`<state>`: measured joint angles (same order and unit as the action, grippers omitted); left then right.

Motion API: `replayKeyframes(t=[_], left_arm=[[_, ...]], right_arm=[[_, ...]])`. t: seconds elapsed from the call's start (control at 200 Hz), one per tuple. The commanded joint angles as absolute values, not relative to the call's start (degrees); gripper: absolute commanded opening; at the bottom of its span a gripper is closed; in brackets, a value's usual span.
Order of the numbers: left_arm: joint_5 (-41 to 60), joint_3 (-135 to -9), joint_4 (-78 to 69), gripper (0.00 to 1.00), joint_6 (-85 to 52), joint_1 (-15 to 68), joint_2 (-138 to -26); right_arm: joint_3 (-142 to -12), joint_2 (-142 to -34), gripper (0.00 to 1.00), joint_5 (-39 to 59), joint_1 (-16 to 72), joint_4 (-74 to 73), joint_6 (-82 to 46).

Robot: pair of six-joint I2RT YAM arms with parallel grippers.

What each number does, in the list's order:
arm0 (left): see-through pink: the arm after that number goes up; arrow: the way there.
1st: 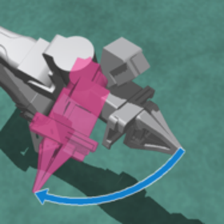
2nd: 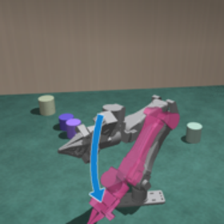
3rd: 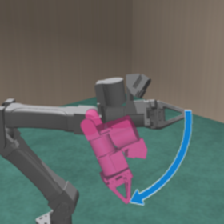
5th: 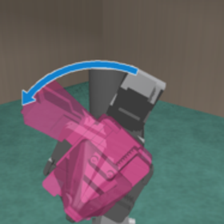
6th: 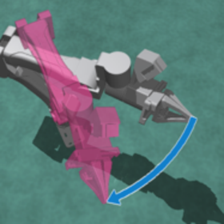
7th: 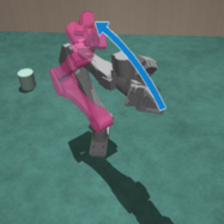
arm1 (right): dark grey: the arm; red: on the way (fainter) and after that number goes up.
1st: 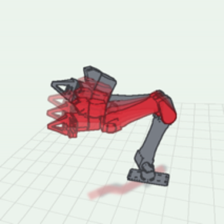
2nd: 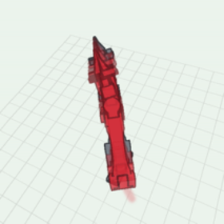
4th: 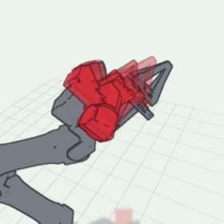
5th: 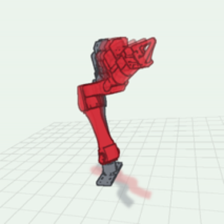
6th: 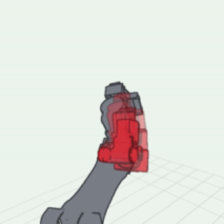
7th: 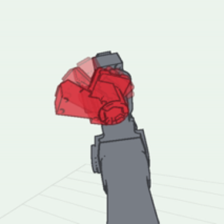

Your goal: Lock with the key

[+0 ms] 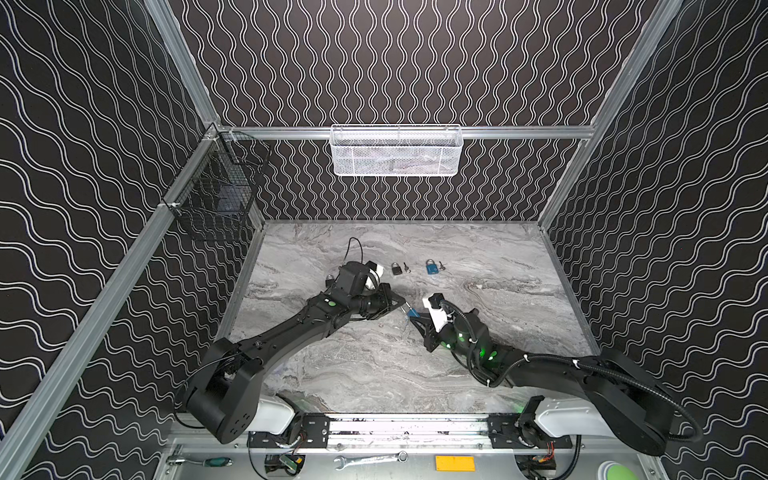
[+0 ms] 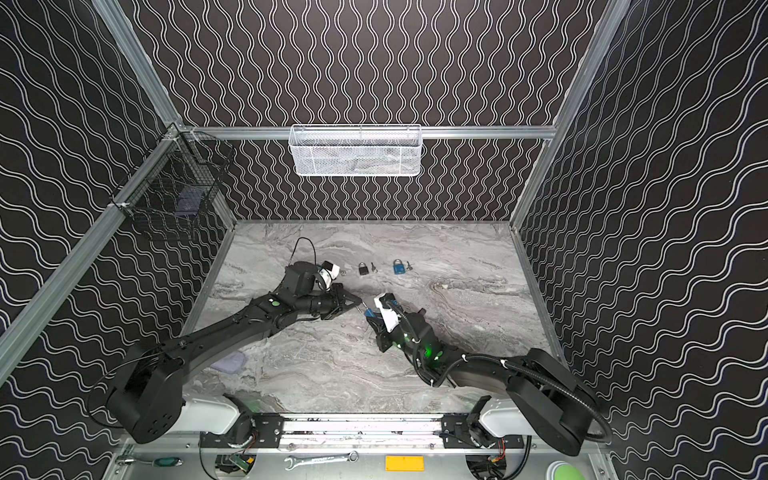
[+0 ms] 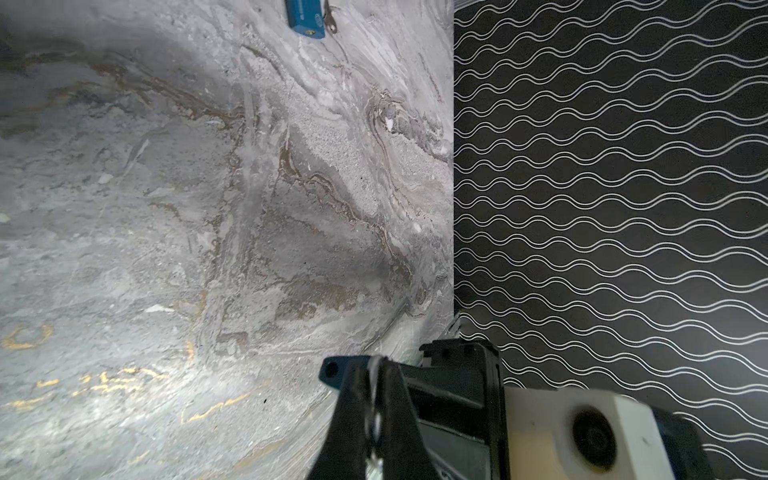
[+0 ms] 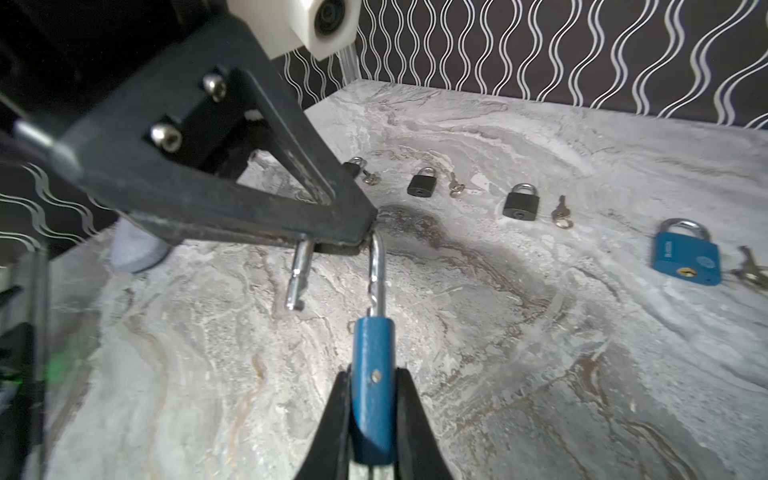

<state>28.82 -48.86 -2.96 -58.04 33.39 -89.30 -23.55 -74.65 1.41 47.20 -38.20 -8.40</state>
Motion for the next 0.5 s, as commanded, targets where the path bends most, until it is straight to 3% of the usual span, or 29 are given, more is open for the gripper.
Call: replayKeyframes(t=[0.0, 0.14, 0.495], left_arm=[[30.83, -48.0, -7.29, 0.0, -55.05, 33.29, -89.79], [31.82, -46.05, -14.16, 0.0, -51.55, 33.31, -90.71], [31.21, -43.76, -19.43, 0.0, -44.07, 33.19, -93.43]], right_arm=[[-25.38, -73.07, 0.0, 11.05, 44.84, -37.61, -13.4], [-28.48, -73.04, 0.0, 24.76, 40.67, -34.36, -17.67], [-33.67, -70.77, 0.0, 36.57, 33.74, -26.47, -32.29]])
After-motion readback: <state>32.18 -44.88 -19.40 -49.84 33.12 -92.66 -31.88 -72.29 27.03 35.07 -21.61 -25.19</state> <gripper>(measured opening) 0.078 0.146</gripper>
